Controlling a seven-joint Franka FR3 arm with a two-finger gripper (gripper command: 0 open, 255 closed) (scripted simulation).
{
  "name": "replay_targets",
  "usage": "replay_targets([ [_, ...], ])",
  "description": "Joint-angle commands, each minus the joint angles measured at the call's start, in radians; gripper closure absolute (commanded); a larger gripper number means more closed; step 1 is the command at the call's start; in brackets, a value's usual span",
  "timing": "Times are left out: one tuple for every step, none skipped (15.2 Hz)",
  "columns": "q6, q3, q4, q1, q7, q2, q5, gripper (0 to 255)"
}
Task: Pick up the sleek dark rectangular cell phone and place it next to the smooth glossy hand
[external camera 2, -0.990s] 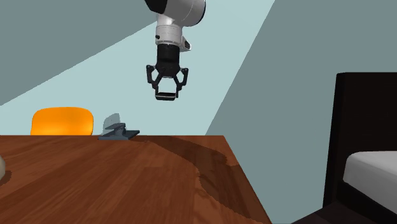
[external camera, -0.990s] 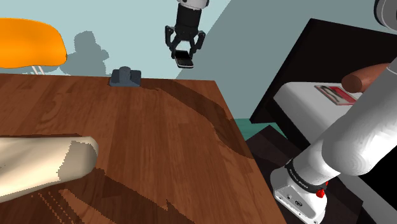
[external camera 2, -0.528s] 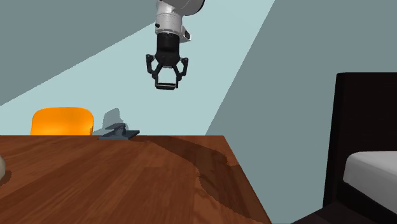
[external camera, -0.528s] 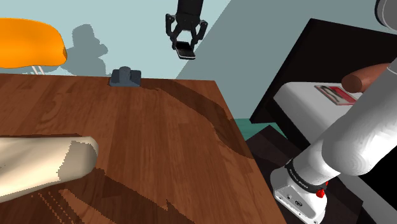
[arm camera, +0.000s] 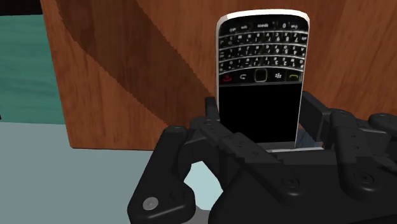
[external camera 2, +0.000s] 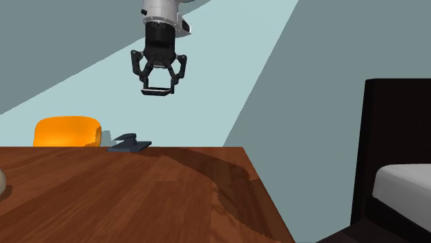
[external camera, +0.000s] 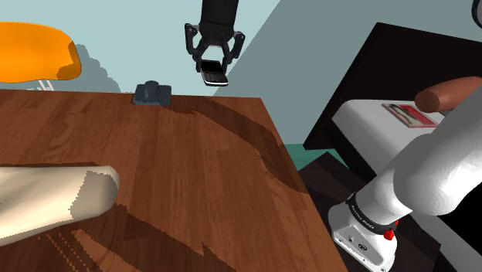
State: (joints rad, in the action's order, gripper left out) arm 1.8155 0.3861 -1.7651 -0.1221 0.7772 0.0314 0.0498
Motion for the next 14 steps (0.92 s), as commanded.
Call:
replay_targets([
  [0.008, 0.019, -0.024, -0.020, 0.039, -0.020, 0.006, 255],
  [0.010, 0.030, -0.031, -0.031, 0.060, -0.026, 0.008, 255],
  [0.013, 0.041, -0.037, -0.042, 0.082, -0.031, 0.010, 255],
  [0.015, 0.052, -0.041, -0.053, 0.104, -0.035, 0.011, 255],
  [0.017, 0.064, -0.045, -0.064, 0.127, -0.038, 0.012, 255],
  [0.019, 0.076, -0.047, -0.076, 0.150, -0.040, 0.012, 255],
  [0.021, 0.088, -0.048, -0.087, 0.173, -0.041, 0.012, 255],
  [0.023, 0.100, -0.048, -0.099, 0.196, -0.040, 0.011, 255],
  [0.024, 0.112, -0.047, -0.110, 0.221, -0.039, 0.009, 255],
  [0.025, 0.124, -0.045, -0.122, 0.245, -0.037, 0.007, 255],
  [0.026, 0.136, -0.041, -0.134, 0.270, -0.033, 0.005, 255],
  [0.027, 0.148, -0.036, -0.146, 0.295, -0.028, 0.001, 255],
  [0.027, 0.161, -0.030, -0.159, 0.321, -0.022, -0.003, 255],
  [0.027, 0.173, -0.023, -0.171, 0.347, -0.015, -0.008, 255],
])
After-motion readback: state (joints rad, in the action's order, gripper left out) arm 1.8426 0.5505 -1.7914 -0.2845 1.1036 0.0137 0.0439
